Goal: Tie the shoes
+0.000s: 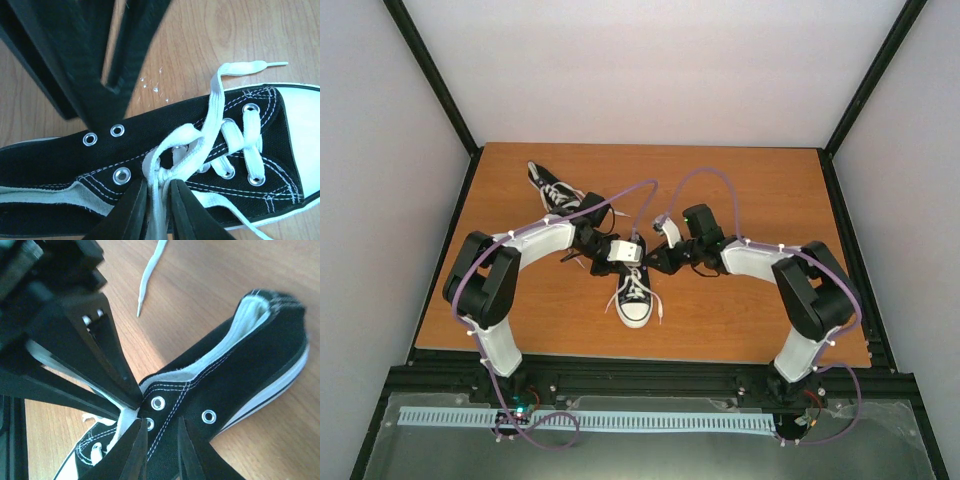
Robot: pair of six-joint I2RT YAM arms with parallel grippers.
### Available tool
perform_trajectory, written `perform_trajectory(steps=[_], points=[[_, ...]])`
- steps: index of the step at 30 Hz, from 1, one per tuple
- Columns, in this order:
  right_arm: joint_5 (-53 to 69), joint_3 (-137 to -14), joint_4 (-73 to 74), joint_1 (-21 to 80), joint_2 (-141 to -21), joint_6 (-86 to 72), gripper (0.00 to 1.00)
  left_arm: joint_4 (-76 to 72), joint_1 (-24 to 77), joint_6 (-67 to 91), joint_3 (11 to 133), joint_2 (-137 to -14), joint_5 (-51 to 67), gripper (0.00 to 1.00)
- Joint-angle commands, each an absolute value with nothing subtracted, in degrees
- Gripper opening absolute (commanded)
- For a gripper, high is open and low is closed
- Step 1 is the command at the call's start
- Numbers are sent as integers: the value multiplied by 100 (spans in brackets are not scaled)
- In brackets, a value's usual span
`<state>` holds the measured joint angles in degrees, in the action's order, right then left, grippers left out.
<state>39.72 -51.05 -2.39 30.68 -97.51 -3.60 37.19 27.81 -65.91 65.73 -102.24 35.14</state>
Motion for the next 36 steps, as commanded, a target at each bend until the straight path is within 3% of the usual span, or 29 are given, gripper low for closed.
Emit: perform_trajectory(steps=[1,16,24,36], points=[[4220,-5300,-172,3249,-10045,-200,18,3585,2813,-6595,6523,-10116,3556,19],[4965,-5252,-547,3311,-10262,-432,30,3229,2804,-6331,6475,-9966,3642,25],[4645,-5302,-378,3384,-10147,-326,6,3306,2803,-6311,6556,-9983,3670,24],[4708,-5299,-397,3388,-10004,-319,3,3311,2805,-6116,6701,-9952,3963,24]])
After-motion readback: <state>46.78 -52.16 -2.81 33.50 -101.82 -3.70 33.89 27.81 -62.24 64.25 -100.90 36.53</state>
